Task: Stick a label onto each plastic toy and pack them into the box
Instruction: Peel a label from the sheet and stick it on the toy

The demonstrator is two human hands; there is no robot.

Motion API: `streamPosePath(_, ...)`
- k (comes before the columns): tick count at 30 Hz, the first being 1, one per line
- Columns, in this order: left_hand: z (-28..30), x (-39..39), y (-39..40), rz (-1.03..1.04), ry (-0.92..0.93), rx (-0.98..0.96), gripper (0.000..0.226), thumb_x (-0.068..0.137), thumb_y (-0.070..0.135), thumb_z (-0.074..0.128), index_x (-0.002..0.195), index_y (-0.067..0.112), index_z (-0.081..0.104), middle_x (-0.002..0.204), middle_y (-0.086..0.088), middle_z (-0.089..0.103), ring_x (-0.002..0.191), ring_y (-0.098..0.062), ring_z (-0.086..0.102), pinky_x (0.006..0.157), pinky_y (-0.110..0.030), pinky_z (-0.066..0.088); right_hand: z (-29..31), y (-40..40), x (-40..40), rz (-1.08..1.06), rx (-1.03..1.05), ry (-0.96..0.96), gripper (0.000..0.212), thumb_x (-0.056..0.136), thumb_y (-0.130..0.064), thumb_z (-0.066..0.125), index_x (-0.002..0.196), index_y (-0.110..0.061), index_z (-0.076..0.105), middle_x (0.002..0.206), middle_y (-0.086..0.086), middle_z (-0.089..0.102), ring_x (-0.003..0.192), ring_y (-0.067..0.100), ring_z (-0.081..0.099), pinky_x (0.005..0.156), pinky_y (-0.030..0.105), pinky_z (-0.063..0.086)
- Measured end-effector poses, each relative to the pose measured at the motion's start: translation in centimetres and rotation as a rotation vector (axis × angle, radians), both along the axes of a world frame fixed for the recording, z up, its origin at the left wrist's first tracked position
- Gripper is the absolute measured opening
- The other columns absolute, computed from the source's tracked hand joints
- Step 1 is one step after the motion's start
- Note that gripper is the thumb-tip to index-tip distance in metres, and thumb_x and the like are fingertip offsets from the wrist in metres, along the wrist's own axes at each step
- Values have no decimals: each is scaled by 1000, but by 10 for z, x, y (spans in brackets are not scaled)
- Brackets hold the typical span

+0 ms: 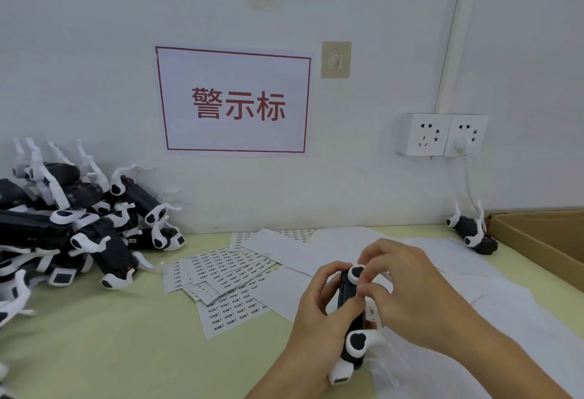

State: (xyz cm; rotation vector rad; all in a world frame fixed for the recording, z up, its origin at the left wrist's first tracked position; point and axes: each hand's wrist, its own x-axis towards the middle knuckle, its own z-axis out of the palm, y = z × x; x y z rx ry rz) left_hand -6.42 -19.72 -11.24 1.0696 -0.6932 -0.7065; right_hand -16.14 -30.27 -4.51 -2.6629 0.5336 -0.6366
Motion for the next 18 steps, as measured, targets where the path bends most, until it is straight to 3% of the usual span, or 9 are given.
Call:
streamPosePath(5,0,0,1,24,-52,15,35,86,7,63,114,28,64,111,-1,72,86,-22,71,70,-26,56,-3,4,1,-11,-55,-7,14,89,-24,65,79,-30,72,105,-29,52,104,-2,47,87,14,38)
streamPosePath(9,0,-2,1,27,-57,5,33,84,9,65,110,30,65,111,1,72,86,-19,72,70,-24,56,-3,7,0,-29,-92,13,14,91,-26,62,85,-28,74,108,-27,51,105,1,49,87,15,38)
streamPosePath(13,0,-2,1,38,-73,1,34,87,5,63,110,30,65,112,0,72,88,-20,71,70,-25,56,-3,10,0,-43,-109,28,15,93,-26,60,87,-26,74,115,-22,54,111,4,51,92,19,41)
streamPosePath(18,-1,-2,1,43,-115,9,36,87,7,63,115,30,62,114,2,72,90,-25,70,75,-32,57,-7,12,-1,-89,-82,6,14,90,-20,65,80,-23,75,108,-20,55,110,4,53,83,6,33)
